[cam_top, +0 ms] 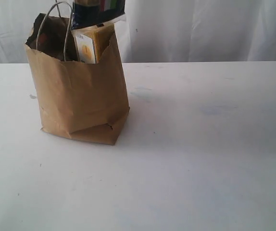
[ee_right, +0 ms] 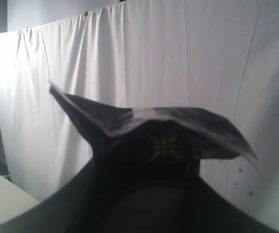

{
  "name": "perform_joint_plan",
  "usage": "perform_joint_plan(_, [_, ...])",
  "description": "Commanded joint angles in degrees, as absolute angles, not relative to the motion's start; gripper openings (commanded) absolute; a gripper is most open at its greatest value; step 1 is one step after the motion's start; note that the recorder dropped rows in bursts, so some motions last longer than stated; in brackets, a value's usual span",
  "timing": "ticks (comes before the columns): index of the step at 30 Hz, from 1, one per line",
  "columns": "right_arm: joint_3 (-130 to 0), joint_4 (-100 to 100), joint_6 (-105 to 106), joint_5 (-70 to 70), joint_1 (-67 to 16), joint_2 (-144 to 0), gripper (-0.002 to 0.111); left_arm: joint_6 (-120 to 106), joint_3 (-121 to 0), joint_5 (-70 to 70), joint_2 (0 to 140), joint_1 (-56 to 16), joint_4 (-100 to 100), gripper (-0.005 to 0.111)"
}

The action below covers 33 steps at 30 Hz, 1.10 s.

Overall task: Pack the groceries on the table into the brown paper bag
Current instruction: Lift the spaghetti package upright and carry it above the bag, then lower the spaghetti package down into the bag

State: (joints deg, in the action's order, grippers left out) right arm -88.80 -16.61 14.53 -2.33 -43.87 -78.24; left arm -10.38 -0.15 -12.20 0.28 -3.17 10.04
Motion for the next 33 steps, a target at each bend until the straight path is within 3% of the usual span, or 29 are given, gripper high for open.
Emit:
perform_joint_plan(1, [-92.85, -16.83, 15.20, -7.23, -43.32, -81.96, 0.000, -10.43, 0.00, -12.04, 0.00, -2.95, 10.13, 0.000])
perform_joint_plan(33, [-102.07, -16.40, 29.94, -5.70, -44.82, -93.76, 0.000, -10.43, 0.00, -12.04, 0.00, -2.95, 10.13, 0.000])
